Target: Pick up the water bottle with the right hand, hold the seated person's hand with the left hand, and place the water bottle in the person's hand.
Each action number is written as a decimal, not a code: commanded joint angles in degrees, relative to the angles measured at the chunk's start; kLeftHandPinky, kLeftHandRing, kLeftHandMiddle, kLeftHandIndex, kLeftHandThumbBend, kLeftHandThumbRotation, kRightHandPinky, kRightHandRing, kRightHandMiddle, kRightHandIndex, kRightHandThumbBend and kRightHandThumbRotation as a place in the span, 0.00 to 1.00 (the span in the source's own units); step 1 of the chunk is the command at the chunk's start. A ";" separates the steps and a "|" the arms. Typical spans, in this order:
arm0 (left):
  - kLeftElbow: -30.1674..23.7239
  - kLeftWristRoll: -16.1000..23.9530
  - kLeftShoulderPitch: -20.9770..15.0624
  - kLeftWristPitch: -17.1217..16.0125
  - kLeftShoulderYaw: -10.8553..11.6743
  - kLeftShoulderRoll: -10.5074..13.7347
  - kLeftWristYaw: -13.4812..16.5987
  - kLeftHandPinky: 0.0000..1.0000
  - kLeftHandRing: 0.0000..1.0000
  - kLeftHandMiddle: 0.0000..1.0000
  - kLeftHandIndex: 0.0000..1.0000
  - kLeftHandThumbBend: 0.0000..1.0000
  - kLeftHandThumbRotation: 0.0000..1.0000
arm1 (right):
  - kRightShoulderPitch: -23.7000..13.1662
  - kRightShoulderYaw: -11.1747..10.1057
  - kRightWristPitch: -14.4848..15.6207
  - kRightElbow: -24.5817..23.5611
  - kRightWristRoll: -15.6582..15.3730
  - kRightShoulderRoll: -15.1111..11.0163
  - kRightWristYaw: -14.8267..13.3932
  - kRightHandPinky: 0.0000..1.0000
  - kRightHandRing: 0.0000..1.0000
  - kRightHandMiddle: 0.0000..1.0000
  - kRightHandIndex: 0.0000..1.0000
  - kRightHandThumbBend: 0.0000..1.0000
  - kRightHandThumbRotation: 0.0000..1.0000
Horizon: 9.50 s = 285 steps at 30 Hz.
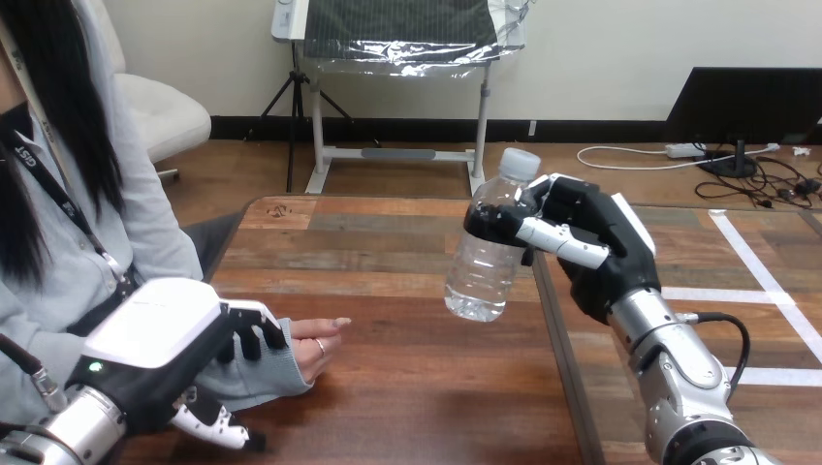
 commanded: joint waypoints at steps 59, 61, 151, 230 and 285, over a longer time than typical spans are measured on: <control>-3.52 6.27 -1.34 3.92 -1.73 2.25 8.97 0.82 0.89 0.89 0.90 1.00 0.41 | -3.80 -1.78 -2.92 -3.47 3.67 -1.29 8.72 0.15 0.17 0.28 0.31 0.59 0.00; -3.05 6.24 -1.55 3.91 -1.70 2.16 9.59 0.82 0.89 0.90 0.90 1.00 0.41 | -3.71 -1.60 -3.41 -3.52 3.49 -1.34 8.51 0.15 0.17 0.27 0.31 0.58 0.00; 45.85 10.69 -30.81 5.85 -23.72 0.70 19.57 0.58 0.59 0.62 0.67 1.00 0.37 | 0.30 -1.76 -4.25 -9.17 7.75 -2.05 12.91 0.10 0.14 0.24 0.29 0.54 0.00; 24.71 1.54 -19.30 3.11 -19.77 3.93 17.90 0.28 0.31 0.36 0.38 0.75 0.00 | -6.62 0.26 5.93 0.51 -2.23 -4.52 -5.78 0.14 0.18 0.30 0.32 0.66 0.00; -5.38 -2.24 -4.69 8.18 -9.11 2.64 8.05 0.27 0.29 0.35 0.37 0.80 0.00 | -12.41 8.61 14.04 3.76 -17.57 0.44 -19.38 0.29 0.31 0.38 0.37 0.73 0.00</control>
